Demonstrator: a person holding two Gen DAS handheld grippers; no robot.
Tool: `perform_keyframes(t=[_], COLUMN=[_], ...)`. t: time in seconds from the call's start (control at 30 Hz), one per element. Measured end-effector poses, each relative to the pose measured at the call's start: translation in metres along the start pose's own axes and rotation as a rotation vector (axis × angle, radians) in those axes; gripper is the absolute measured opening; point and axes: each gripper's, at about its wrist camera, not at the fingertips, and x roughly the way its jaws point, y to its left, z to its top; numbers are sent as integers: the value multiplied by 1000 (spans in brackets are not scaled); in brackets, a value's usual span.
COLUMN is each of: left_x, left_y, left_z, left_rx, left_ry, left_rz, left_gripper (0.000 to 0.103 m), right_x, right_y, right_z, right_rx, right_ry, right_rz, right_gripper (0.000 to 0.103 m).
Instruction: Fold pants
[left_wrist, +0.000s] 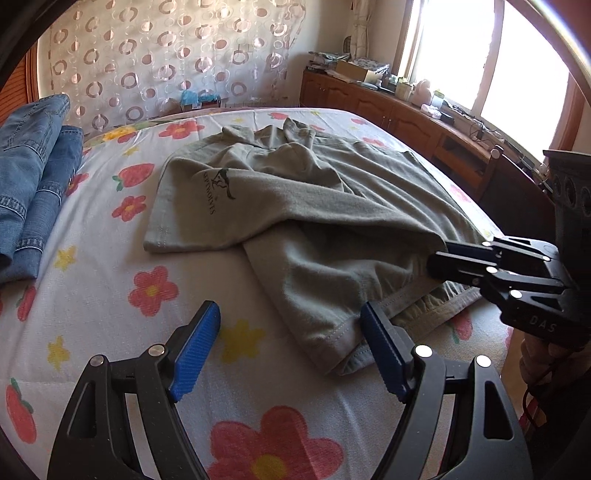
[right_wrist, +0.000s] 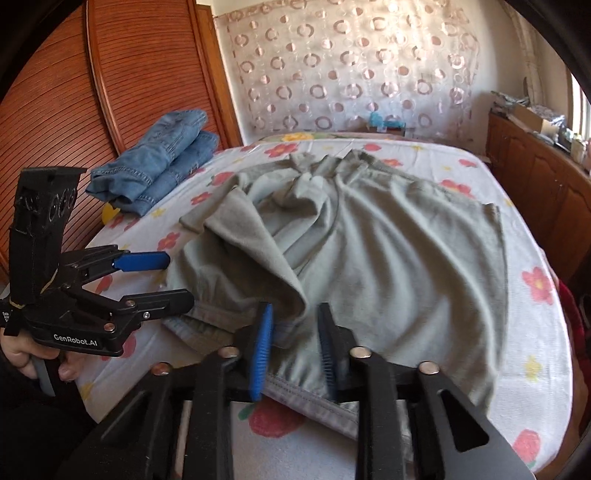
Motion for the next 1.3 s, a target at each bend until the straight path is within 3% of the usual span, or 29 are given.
perform_keyframes(t=[0.07, 0.2, 0.33, 0.57, 1.03, 1.3], left_x=[0, -8, -18, -33, -37, -41], left_y=[2, 6, 5, 5, -6, -17], left_z=[0, 2, 4, 9, 21, 21], left_rx=[-4, -39, -39, -39, -20, 14], left_ry=[-2, -33, -88, -189, -170, -167], left_rz=[-4, -27, 3, 70, 20, 1], left_gripper=[79, 79, 79, 79, 79, 79], right_x=[4, -2, -22, -51, -88, -90], right_y=[-1, -1, 2, -7, 0, -7], right_z=[3, 9, 10, 10, -9, -32], right_rx=[-9, -25, -55, -54, -40, -7], right_ry=[5, -28, -127, -220, -297, -249], right_rz=[3, 9, -8, -76, -169, -212], right_gripper=[11, 7, 5, 5, 5, 5])
